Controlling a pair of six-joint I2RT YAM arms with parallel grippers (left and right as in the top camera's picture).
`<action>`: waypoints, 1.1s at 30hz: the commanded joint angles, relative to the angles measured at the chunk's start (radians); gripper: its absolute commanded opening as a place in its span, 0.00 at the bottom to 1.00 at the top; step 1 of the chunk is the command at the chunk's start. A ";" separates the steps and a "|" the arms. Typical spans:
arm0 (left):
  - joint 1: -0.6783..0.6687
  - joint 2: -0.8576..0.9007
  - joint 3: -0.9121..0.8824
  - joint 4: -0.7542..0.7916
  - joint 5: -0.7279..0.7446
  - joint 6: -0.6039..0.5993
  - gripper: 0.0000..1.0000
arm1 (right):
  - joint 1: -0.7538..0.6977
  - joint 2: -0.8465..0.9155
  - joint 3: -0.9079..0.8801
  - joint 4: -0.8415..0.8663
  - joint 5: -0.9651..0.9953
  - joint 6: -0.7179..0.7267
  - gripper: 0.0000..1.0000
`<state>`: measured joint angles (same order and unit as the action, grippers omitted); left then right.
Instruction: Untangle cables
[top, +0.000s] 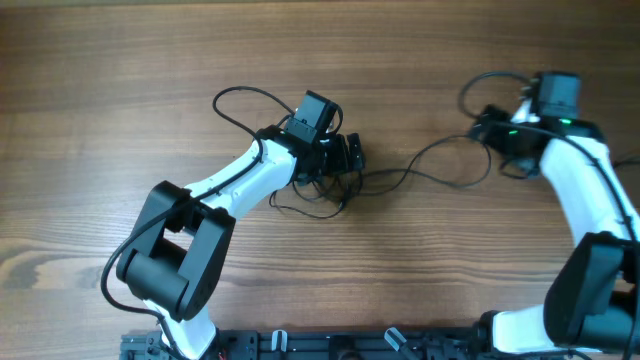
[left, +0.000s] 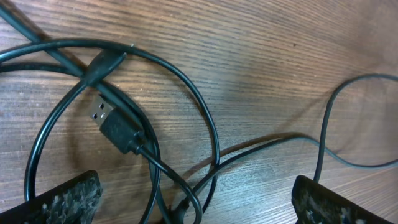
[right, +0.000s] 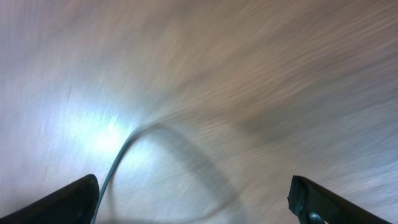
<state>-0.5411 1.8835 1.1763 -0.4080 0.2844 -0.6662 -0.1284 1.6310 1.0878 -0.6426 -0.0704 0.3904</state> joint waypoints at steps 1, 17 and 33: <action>0.049 -0.032 0.003 -0.009 -0.012 0.137 1.00 | 0.158 -0.021 0.000 -0.056 -0.006 0.040 1.00; 0.333 -0.346 0.002 -0.198 -0.013 0.138 1.00 | 0.397 0.031 -0.002 0.015 0.313 0.478 1.00; 0.127 -0.115 -0.001 -0.238 -0.095 0.055 1.00 | 0.285 0.042 -0.093 -0.146 0.417 0.635 1.00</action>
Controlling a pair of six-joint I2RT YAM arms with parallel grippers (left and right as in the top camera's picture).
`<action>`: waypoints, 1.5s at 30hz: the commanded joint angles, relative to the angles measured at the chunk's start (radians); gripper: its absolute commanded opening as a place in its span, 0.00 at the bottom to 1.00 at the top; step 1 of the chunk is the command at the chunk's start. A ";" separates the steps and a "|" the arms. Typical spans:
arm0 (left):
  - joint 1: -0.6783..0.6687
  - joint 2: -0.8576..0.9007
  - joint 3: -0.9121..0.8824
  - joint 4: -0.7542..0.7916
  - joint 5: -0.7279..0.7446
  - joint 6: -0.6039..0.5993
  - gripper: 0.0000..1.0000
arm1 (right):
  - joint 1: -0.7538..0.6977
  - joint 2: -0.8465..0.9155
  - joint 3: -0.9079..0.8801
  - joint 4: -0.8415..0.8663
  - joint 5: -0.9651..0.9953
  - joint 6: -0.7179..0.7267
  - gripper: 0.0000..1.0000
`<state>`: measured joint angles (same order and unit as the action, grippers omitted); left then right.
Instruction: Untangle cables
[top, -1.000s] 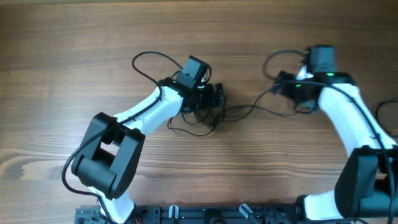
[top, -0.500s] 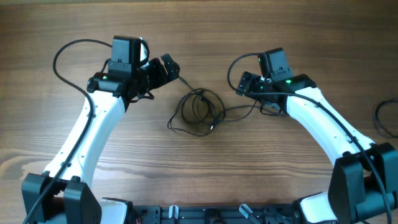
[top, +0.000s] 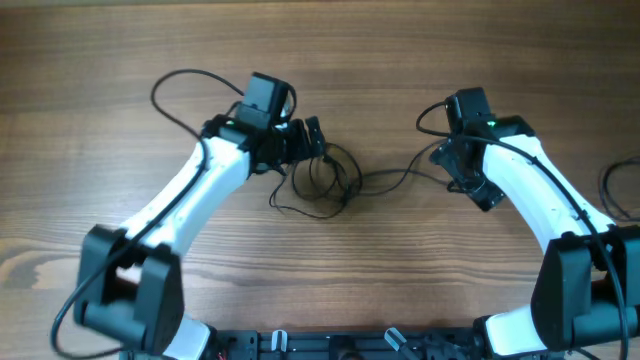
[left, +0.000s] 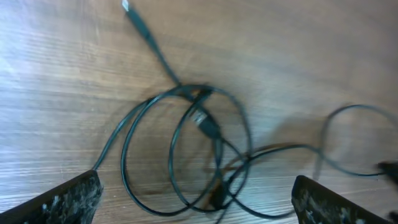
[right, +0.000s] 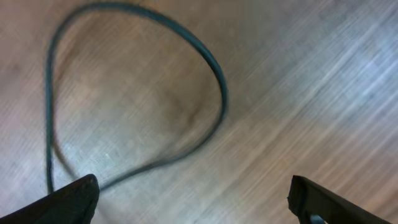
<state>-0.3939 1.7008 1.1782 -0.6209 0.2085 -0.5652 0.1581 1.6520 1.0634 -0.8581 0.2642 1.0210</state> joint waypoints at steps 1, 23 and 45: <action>-0.021 0.073 -0.003 -0.041 -0.019 -0.046 1.00 | -0.007 0.025 -0.092 0.103 0.082 0.012 1.00; -0.114 0.151 -0.003 -0.214 -0.110 -0.972 1.00 | -0.029 0.123 -0.335 0.488 -0.027 0.017 0.40; 0.209 0.257 -0.003 -0.352 -0.416 -0.748 0.04 | -0.488 -0.233 0.389 0.399 -0.148 -0.531 0.04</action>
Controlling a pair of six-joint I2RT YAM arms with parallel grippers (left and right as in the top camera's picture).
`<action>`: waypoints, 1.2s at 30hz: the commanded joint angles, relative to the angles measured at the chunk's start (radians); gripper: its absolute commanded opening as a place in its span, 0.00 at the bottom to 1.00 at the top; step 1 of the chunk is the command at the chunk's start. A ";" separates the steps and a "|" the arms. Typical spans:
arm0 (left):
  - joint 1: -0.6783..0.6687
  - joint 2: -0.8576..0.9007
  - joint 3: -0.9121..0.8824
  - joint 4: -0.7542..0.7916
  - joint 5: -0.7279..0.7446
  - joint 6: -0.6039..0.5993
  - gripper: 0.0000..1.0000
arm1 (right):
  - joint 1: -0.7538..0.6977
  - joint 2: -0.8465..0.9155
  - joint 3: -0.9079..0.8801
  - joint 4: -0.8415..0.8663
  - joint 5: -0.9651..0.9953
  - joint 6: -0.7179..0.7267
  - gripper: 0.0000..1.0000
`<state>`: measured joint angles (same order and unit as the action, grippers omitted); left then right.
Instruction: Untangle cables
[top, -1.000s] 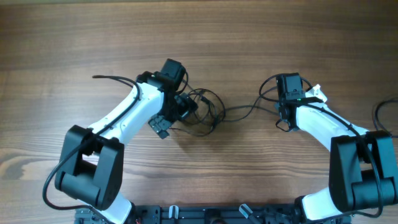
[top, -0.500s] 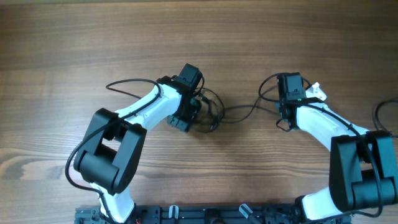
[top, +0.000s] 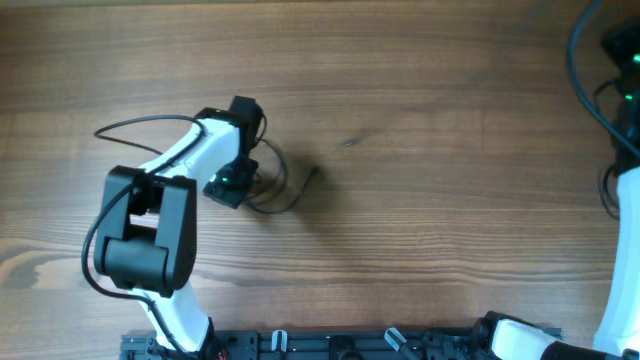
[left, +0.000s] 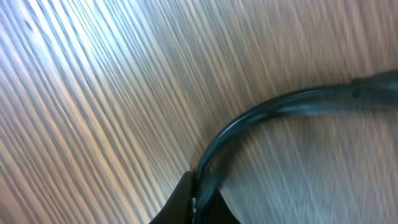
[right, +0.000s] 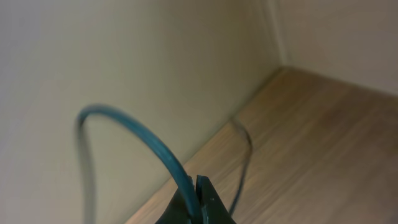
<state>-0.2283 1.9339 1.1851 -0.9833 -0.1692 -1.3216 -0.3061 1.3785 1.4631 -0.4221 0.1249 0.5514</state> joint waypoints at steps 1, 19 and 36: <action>0.049 0.024 -0.010 0.014 -0.038 0.009 0.04 | -0.023 0.051 -0.010 -0.058 -0.029 -0.111 0.04; -0.084 0.024 -0.010 0.113 -0.030 0.006 0.11 | 0.185 0.222 -0.138 -0.324 -0.159 -0.365 0.04; -0.137 0.024 -0.010 0.140 -0.030 0.006 0.22 | 0.257 0.451 -0.178 -0.542 -0.230 -0.269 1.00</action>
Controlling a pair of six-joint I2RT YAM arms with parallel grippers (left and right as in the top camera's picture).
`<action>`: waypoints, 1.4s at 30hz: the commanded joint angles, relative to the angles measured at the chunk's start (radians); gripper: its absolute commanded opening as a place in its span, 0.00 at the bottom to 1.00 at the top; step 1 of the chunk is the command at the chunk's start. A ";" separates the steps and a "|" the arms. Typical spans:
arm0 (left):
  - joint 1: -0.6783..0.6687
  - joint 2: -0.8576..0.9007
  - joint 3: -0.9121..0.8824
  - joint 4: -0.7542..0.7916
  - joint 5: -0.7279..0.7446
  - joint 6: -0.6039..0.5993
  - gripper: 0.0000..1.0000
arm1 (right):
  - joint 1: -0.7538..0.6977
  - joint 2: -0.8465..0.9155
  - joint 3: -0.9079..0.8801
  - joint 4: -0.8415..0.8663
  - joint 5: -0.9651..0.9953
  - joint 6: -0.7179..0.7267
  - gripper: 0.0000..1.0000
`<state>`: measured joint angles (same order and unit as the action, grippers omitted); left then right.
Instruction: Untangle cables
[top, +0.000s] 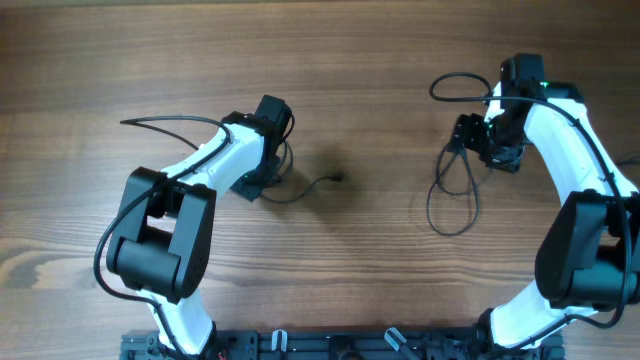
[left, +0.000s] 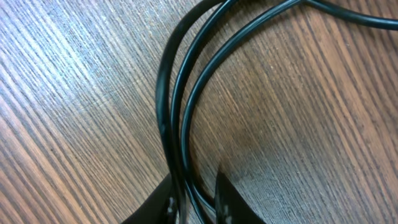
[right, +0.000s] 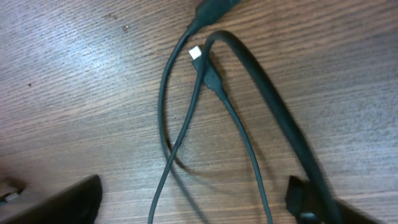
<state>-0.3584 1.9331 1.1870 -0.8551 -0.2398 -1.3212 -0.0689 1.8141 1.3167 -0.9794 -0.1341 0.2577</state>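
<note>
Two black cables lie apart on the wooden table. A small coil (top: 290, 190) sits left of centre, its free end pointing right. My left gripper (top: 262, 180) is down on it; in the left wrist view the gripper (left: 196, 200) is shut on two strands of this cable (left: 177, 93). The other cable (top: 450, 205) lies in a long loop at the right. My right gripper (top: 485, 143) hovers open over its upper end. In the right wrist view that thin cable (right: 214, 84) ends in a white-tipped plug (right: 196, 52), and the right gripper (right: 186, 205) holds nothing.
The right arm's own thick black lead (right: 267, 93) crosses the right wrist view. A thin lead (top: 160, 122) runs out left from the left arm. The arm bases and a black rail (top: 340, 345) line the table's front edge.
My right gripper, then shut on a cable held high at the far right corner, is now open low over the table with that cable lying under it. The left gripper stays shut on its coil, slightly further right.
First both cables lay tangled mid-table, with both grippers open and the right one far off. Then both open grippers hung by the tangle. Later each was shut on one cable, well apart. Now the cables lie separate, left and right.
</note>
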 joint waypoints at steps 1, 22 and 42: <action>-0.006 0.025 -0.011 0.015 0.040 0.005 0.24 | 0.034 0.015 -0.078 0.047 0.070 0.073 1.00; -0.006 0.025 -0.011 0.013 0.040 0.006 0.69 | 0.135 0.047 -0.435 0.481 0.226 0.139 0.04; -0.006 0.025 -0.011 0.014 0.040 0.005 1.00 | -0.376 0.101 0.471 0.665 0.217 -0.197 0.04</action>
<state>-0.3584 1.9278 1.1927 -0.8364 -0.2306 -1.3216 -0.3931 1.8645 1.7569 -0.3992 0.0795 0.1192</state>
